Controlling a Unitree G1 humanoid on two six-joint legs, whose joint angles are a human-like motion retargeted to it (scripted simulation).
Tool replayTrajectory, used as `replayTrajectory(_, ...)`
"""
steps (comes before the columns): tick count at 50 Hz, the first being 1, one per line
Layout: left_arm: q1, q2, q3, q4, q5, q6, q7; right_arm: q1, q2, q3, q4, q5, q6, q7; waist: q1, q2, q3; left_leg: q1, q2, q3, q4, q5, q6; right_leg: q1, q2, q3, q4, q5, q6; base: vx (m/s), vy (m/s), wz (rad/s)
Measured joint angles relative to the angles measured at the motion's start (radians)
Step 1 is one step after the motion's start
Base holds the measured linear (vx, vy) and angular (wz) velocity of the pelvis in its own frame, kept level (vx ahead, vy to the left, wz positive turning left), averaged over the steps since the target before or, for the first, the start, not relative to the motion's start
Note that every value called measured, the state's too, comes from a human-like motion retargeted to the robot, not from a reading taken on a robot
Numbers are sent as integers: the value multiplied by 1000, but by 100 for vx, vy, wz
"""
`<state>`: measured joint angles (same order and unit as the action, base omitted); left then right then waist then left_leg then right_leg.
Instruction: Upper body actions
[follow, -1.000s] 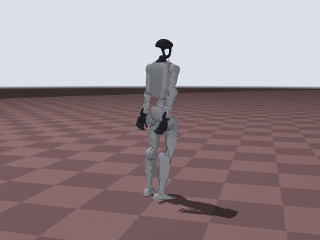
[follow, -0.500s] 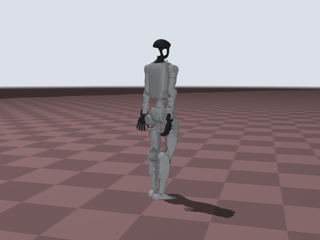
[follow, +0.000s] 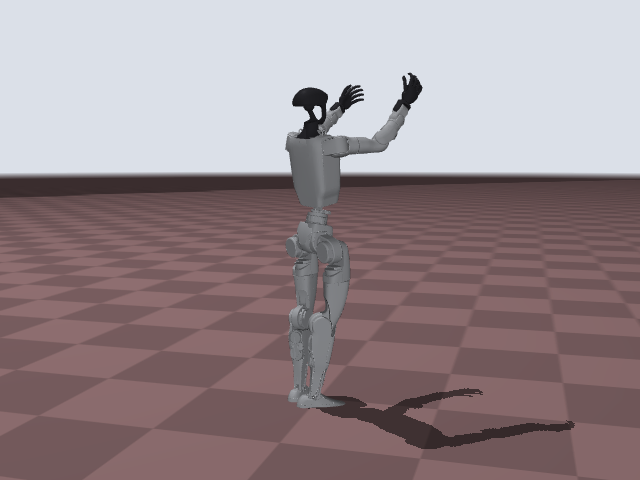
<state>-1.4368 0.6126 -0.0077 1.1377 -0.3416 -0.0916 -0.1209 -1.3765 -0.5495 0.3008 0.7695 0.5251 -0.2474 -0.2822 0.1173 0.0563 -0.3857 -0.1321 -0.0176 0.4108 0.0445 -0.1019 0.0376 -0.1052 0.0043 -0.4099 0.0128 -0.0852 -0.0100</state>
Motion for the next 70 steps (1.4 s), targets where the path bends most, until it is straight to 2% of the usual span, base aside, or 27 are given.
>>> replayTrajectory(4, -246, 94, -193, 93, -82, -97, 193, -312, -167, 126, 199, 164, -30, 29, 14, -37, 1, -30, 5, -7, 2, -1, -4, -26, -2, -3, -1, -2, 6, -7, -19, 8)
replayTrajectory(8, -463, 144, -369, 184, -38, -142, 473, -574, -268, 207, 382, 116, -25, 4, 26, -79, -15, -75, 8, -27, 8, -5, -6, -61, -8, -16, -2, -8, 15, -6, -15, 22)
replayTrajectory(10, -534, 151, -406, 199, 1, -200, 623, -670, -281, 244, 428, 80, -55, -41, 22, -82, -20, -97, 7, -40, 10, -6, -7, -78, -12, -26, -2, -11, 18, -6, 3, 30)
replayTrajectory(12, -562, 150, -413, 202, 30, -277, 698, -704, -266, 240, 440, 40, -98, -85, 19, -76, -28, -103, 6, -47, 10, -7, -7, -80, -13, -30, -3, -16, 20, 0, 7, 20)
replayTrajectory(15, -589, 143, -416, 207, -1, -307, 670, -726, -251, 249, 442, 69, -145, -113, 11, -70, -27, -105, 5, -54, 11, -9, -6, -76, -14, -36, -3, -21, 22, -4, 5, 12)
replayTrajectory(18, -592, 138, -413, 210, -46, -310, 616, -719, -237, 253, 439, 97, -144, -84, 10, -64, -22, -94, 3, -57, 10, -11, -6, -64, -13, -38, -3, -26, 22, -1, 6, 4)
replayTrajectory(25, -570, 128, -394, 204, -43, -376, 707, -679, -223, 254, 406, 112, -169, -121, 18, -56, -11, -65, 1, -47, 5, -18, -3, -40, -5, -28, -7, -27, 21, 0, 1, -1)
replayTrajectory(33, -530, 129, -377, 127, 5, -376, 695, -649, -230, 247, 390, 98, -170, -123, 19, -58, -14, -57, -3, -44, 7, -25, 3, -33, -3, -22, -10, -23, 26, 0, 0, 0)
replayTrajectory(35, -495, 142, -356, 52, 59, -367, 707, -629, -235, 244, 356, 49, -169, -153, 18, -53, -9, -55, -7, -44, 8, -26, 5, -31, -5, -23, -12, -20, 27, 1, 8, 0)
replayTrajectory(38, -358, 173, -271, -192, 156, -345, 691, -544, -260, 252, 205, -98, -123, -304, 20, -33, -6, -48, -14, -41, 9, -28, 11, -25, -11, -24, -11, -16, 30, 4, 16, -3)
replayTrajectory(40, -257, 225, -222, -378, 186, -360, 652, -461, -302, 259, 50, -240, -84, -416, 22, -20, -1, -40, -22, -37, 9, -28, 14, -20, -16, -24, -10, -14, 30, 6, 19, -7)
replayTrajectory(43, -101, 289, -96, -645, 231, -327, 653, -327, -427, 241, -235, -460, -19, -509, 29, -2, 23, -29, -33, -31, 7, -28, 21, -13, -25, -24, -9, -9, 31, 2, 20, -8)
replayTrajectory(45, 26, 316, 21, -803, 274, -320, 647, -188, -500, 157, -442, -607, 17, -539, 40, 5, 31, -25, -40, -28, 5, -27, 25, -12, -31, -24, -7, -7, 32, 5, 16, -7)
replayTrajectory(47, 184, 330, 172, -957, 289, -308, 609, 13, -535, -1, -639, -715, 25, -547, 37, 2, 41, -20, -47, -29, 4, -26, 30, -9, -38, -29, -5, -3, 35, 8, 5, 6)
replayTrajectory(49, 358, 305, 323, -1104, 312, -312, 602, 256, -532, -192, -819, -784, -5, -545, 26, -3, 52, -14, -56, -36, 4, -24, 36, -1, -46, -40, -4, -1, 38, 8, 5, 17)
replayTrajectory(51, 526, 268, 464, -1220, 319, -355, 620, 521, -480, -401, -972, -843, -75, -524, 12, -10, 75, -3, -63, -40, 3, -22, 42, 10, -52, -46, -2, 1, 40, 8, 3, 12)
replayTrajectory(54, 754, 179, 602, -1336, 328, -451, 700, 895, -331, -652, -1108, -923, -191, -548, -4, -23, 131, 20, -71, -43, 2, -19, 50, 33, -58, -52, 3, 4, 42, 2, 0, 3)
replayTrajectory(56, 911, 95, 662, -1395, 328, -492, 725, 1113, -205, -742, -1119, -992, -243, -588, -8, -32, 172, 33, -73, -43, 2, -17, 55, 42, -61, -55, 7, 7, 43, 0, 0, 0)
replayTrajectory(59, 1165, -84, 709, -1449, 363, -525, 710, 1339, -5, -706, -997, -1103, -261, -607, -6, -40, 232, 56, -75, -37, -1, -17, 60, 53, -67, -56, 21, 10, 42, -2, -1, -7)
replayTrajectory(63, 1432, -419, 648, -1364, 544, -524, 726, 1484, 217, -544, -631, -1102, -242, -485, 8, -36, 293, 74, -62, -2, -3, -18, 62, 36, -70, -31, 76, 5, 32, -3, -2, -47)
replayTrajectory(65, 1518, -563, 595, -1235, 598, -493, 766, 1520, 294, -470, -411, -1041, -233, -407, 8, -35, 326, 83, -48, 19, -4, -17, 62, 18, -65, -5, 123, -2, 15, -5, -5, -60)
replayTrajectory(67, 1568, -643, 561, -1039, 554, -502, 771, 1522, 340, -417, -160, -939, -222, -310, 10, -29, 364, 94, -34, 39, -7, -14, 62, 8, -49, 6, 170, -9, 7, -14, -8, -54)
replayTrajectory(68, 1582, -658, 552, -917, 494, -536, 736, 1510, 357, -402, -23, -897, -216, -238, 11, -25, 384, 100, -26, 47, -7, -12, 61, 10, -41, -5, 188, -13, -2, -18, -8, -38)
replayTrajectory(70, 1601, -643, 533, -645, 321, -616, 573, 1477, 365, -369, 253, -838, -180, -35, 4, -20, 413, 106, -16, 51, -7, -7, 61, 18, -24, -34, 212, -26, -14, -17, -9, -10)
